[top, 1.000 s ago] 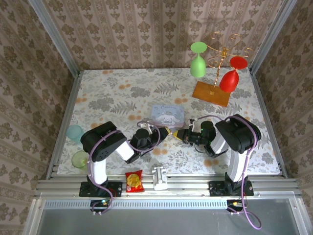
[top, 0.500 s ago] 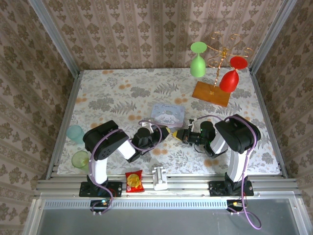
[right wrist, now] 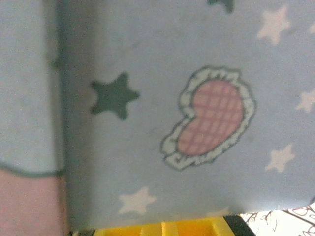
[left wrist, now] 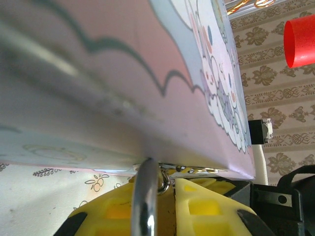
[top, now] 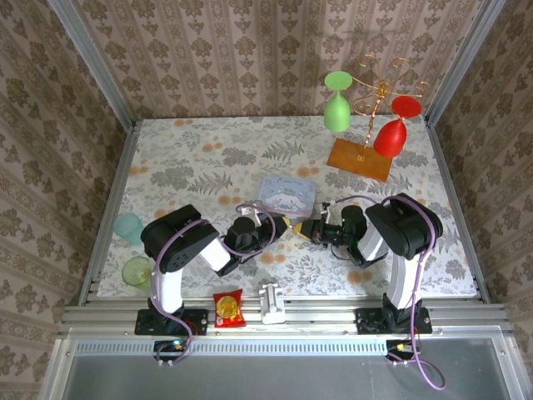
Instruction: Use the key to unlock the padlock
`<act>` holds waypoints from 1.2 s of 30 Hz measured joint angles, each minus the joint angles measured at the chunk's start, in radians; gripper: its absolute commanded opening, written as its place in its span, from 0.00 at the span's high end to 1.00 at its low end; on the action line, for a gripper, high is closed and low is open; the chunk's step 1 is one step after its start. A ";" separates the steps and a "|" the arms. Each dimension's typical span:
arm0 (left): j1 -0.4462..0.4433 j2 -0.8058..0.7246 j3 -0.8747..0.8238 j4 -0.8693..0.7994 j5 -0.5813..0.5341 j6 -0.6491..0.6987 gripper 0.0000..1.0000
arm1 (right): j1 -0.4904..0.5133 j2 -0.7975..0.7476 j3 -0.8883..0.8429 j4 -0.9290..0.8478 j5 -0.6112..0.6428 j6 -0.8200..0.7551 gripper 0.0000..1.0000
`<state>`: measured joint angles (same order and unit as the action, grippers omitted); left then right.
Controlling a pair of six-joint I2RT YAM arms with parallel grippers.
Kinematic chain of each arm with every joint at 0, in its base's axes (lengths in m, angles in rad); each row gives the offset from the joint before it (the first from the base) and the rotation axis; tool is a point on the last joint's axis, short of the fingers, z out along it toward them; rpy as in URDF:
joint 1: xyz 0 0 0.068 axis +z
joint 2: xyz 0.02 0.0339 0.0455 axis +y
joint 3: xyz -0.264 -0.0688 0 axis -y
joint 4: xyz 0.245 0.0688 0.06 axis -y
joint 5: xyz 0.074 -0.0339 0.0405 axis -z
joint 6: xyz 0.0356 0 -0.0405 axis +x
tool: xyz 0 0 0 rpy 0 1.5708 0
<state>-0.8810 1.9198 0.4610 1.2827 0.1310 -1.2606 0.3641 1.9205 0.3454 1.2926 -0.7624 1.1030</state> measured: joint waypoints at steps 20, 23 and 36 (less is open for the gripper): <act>0.006 -0.016 0.056 -0.065 0.038 -0.026 1.00 | -0.083 0.024 0.041 0.006 -0.113 0.007 1.00; 0.006 -0.016 0.068 -0.077 0.041 -0.027 1.00 | -0.101 0.024 0.041 0.006 -0.114 0.008 1.00; -0.004 -0.015 0.085 -0.062 -0.002 -0.056 1.00 | -0.016 -0.075 0.029 -0.030 0.085 0.066 1.00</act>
<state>-0.8852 1.9049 0.5465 1.2209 0.1291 -1.3167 0.3477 1.8454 0.3748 1.2625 -0.6769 1.1690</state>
